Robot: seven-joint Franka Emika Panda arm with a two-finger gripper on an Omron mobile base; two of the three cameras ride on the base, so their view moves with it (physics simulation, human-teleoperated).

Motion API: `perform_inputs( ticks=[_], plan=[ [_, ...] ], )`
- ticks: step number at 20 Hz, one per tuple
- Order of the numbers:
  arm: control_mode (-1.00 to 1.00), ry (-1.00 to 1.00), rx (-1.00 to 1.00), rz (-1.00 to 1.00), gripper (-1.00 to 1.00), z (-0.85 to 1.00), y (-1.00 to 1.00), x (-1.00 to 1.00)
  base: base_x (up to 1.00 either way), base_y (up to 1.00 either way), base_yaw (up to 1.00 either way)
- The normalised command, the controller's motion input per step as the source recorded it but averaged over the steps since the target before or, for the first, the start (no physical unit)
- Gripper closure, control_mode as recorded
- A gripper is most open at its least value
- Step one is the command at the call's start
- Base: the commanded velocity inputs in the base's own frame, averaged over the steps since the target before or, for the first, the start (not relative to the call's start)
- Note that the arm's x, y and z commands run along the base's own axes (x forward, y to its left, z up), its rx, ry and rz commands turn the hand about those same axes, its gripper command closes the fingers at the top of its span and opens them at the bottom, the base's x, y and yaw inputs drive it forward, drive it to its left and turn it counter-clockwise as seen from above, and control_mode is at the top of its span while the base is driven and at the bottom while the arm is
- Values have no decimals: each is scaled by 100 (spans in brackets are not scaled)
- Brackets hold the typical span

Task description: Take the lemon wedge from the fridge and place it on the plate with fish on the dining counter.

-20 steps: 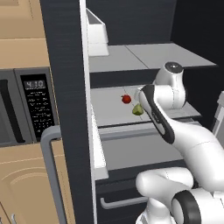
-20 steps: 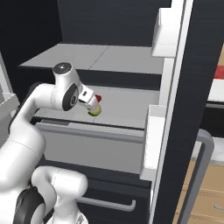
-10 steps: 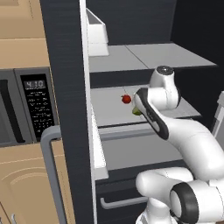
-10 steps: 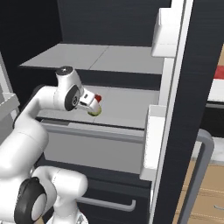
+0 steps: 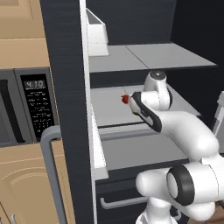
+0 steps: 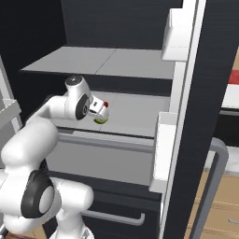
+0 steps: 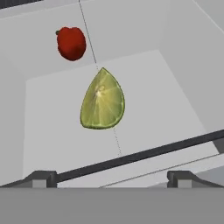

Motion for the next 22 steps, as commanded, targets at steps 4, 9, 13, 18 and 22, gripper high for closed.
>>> perform_inputs(
  ticks=[4,9,13,18,22],
  plan=[
    [-100,0,0,0,-100,0,0,68,0,0,0],
    [-100,2,0,0,-100,-11,0,39,0,0,0],
    [-100,0,0,0,-100,-28,0,27,0,0,0],
    [-100,0,0,0,-100,-35,0,19,0,0,0],
    [-100,1,0,0,-100,-31,0,7,0,0,0]
  ],
)
